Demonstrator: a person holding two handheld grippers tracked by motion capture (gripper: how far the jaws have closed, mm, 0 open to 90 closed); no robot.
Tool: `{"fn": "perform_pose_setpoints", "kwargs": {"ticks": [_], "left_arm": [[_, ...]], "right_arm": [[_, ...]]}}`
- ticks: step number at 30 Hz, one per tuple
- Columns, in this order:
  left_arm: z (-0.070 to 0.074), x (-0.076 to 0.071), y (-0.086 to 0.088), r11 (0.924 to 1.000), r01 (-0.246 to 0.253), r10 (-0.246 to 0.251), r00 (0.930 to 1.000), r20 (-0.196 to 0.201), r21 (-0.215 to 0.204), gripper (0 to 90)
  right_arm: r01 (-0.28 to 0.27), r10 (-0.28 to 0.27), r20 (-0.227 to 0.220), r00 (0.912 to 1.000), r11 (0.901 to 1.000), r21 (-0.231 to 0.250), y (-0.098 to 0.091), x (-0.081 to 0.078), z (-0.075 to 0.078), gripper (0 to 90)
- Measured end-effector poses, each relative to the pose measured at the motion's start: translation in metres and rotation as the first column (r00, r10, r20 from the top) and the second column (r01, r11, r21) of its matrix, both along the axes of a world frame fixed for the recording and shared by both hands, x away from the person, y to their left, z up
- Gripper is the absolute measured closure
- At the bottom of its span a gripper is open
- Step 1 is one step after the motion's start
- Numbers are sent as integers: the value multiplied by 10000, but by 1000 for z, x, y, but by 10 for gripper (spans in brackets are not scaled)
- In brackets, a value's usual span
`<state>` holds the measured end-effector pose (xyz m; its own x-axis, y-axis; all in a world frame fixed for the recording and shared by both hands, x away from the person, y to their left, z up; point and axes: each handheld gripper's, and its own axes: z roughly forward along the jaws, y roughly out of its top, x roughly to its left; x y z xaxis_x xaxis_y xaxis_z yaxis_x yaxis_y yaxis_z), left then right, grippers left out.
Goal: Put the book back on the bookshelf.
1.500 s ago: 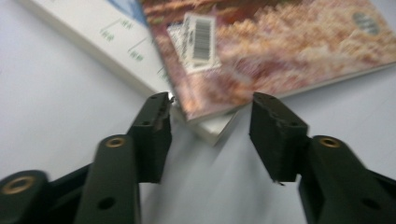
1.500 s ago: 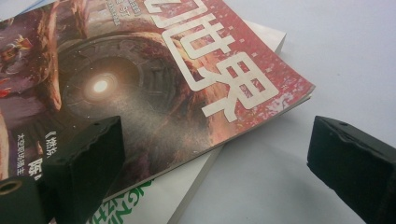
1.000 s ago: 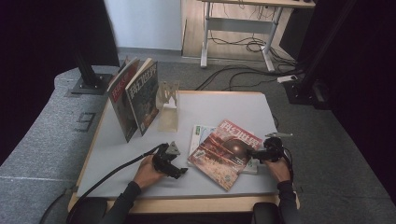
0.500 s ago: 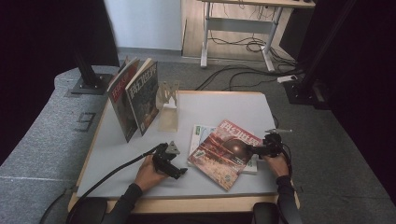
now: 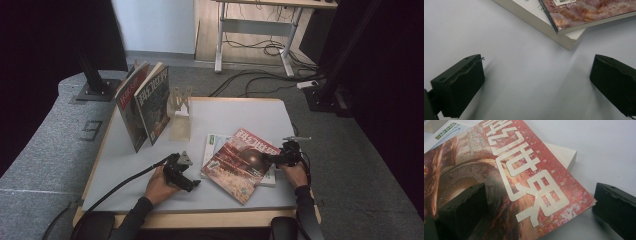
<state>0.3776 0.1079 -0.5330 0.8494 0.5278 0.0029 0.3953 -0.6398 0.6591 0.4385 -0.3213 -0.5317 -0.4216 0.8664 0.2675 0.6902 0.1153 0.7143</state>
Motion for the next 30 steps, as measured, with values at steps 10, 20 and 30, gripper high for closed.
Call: {"fn": "perform_pose_setpoints", "kwargs": {"ticks": [10,20,30], "left_arm": [[0,0,0,10000,-1,1,10000,-2,-3,0],[0,0,0,10000,-1,1,10000,-1,-5,0],[0,0,0,10000,-1,1,10000,3,-6,0]], "right_arm": [[-195,197,-57,9998,9992,347,0,0,2,129],[268,-274,274,9992,9994,214,-8,-5,10,418],[365,-358,692,9970,9993,-85,-8,-10,19,707]]}}
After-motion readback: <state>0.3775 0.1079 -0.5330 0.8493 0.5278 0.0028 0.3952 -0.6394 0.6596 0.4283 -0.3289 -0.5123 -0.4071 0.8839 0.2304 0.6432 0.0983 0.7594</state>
